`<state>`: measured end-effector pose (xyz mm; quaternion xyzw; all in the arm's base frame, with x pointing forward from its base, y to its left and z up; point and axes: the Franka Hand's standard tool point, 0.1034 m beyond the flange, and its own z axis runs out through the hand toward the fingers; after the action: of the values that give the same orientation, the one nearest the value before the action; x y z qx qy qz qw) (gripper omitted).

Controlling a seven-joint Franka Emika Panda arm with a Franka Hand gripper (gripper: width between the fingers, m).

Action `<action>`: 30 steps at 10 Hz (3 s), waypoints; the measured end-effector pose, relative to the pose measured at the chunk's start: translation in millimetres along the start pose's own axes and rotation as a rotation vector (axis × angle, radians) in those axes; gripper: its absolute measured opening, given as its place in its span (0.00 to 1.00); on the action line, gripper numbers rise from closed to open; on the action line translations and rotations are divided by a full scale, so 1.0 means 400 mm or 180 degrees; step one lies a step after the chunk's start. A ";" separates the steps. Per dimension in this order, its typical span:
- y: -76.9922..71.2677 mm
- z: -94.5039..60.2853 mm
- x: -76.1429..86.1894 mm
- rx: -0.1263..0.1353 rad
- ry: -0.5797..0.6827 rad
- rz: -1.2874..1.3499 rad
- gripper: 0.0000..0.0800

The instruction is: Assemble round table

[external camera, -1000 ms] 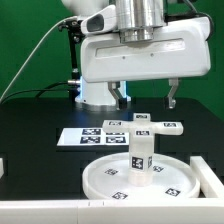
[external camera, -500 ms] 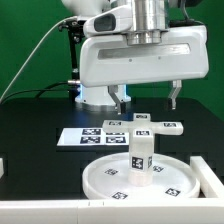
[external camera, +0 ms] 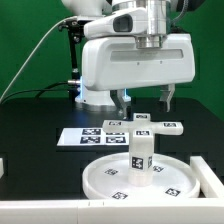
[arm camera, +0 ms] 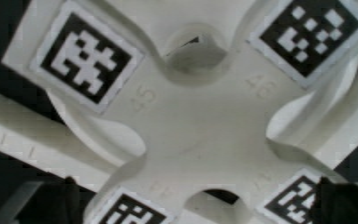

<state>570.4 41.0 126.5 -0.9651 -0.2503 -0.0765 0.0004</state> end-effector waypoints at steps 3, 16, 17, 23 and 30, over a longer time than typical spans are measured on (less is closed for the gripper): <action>-0.013 0.017 -0.017 0.0088 -0.0188 0.0101 0.81; -0.010 0.066 -0.032 0.0085 -0.0319 -0.0309 0.81; -0.008 0.067 -0.035 0.0085 -0.0323 -0.0299 0.81; -0.006 0.067 -0.030 0.0023 -0.0279 0.0458 0.55; -0.007 0.067 -0.029 0.0045 -0.0299 0.3005 0.55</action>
Offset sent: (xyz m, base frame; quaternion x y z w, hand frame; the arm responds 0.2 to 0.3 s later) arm 0.0070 -0.0029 -0.0104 0.0213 -0.1192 0.0067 0.9926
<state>562.8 38.8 98.3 -0.9758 0.2154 -0.0226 0.0304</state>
